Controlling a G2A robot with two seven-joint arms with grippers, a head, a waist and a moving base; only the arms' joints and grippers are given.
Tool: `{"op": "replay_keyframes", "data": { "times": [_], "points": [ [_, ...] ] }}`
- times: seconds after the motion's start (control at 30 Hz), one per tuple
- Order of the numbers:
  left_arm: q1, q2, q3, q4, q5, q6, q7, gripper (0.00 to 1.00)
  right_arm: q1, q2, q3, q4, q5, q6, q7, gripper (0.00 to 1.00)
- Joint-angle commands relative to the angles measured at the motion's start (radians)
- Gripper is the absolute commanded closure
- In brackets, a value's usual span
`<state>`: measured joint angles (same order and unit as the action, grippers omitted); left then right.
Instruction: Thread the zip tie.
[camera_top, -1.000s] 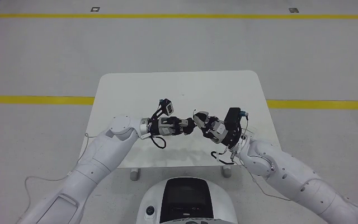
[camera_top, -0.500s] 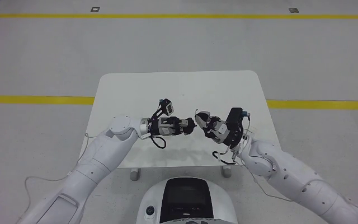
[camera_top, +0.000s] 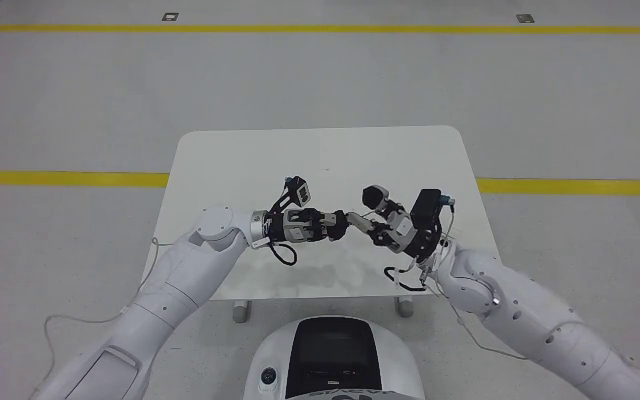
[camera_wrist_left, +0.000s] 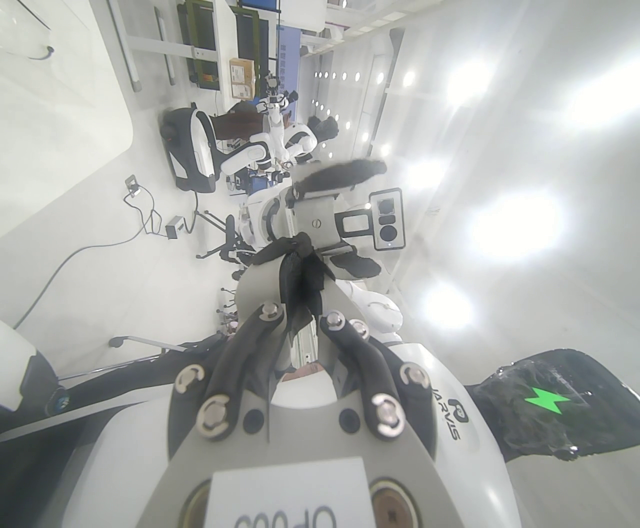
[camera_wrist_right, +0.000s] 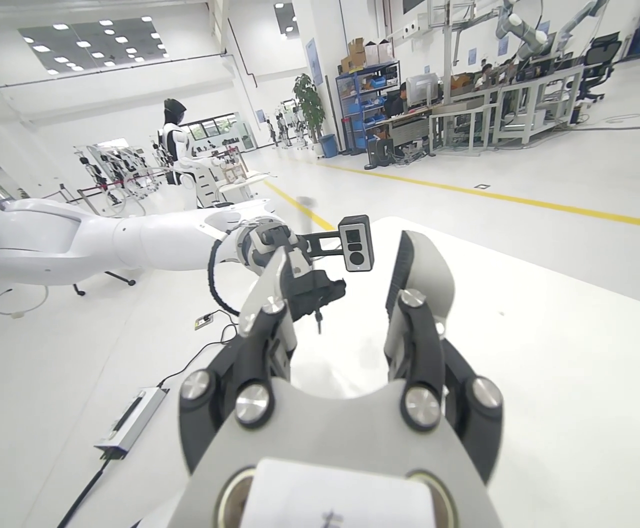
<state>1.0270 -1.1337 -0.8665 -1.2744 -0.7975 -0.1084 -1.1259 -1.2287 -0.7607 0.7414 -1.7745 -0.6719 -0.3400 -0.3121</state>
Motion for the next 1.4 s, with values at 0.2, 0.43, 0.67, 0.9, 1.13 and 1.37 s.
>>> {"op": "replay_keyframes", "data": {
  "times": [0.2,0.43,0.67,0.9,1.13,1.37],
  "points": [
    [0.0,0.0,0.0,0.0,0.0,0.0,0.0,1.0,-0.053,0.03,0.074,-0.029,-0.029,0.0,0.002,0.0],
    [0.003,0.0,0.0,-0.003,0.003,-0.001,0.015,1.0,-0.053,0.03,0.074,-0.029,-0.029,0.0,0.002,0.0],
    [0.032,0.001,-0.024,-0.044,-0.025,-0.06,0.047,1.0,-0.073,0.027,0.048,-0.06,0.086,0.0,-0.011,0.0],
    [0.045,0.001,-0.052,-0.054,-0.072,-0.133,0.018,1.0,-0.031,0.061,-0.029,-0.136,0.296,0.0,-0.001,0.0],
    [0.04,0.001,-0.07,-0.055,-0.076,-0.135,0.029,1.0,0.023,0.086,-0.077,-0.161,0.509,0.0,0.064,0.0],
    [0.04,0.001,-0.07,-0.055,-0.076,-0.135,0.029,1.0,0.023,0.086,-0.077,-0.161,0.509,0.0,0.064,0.0]
  ]
}}
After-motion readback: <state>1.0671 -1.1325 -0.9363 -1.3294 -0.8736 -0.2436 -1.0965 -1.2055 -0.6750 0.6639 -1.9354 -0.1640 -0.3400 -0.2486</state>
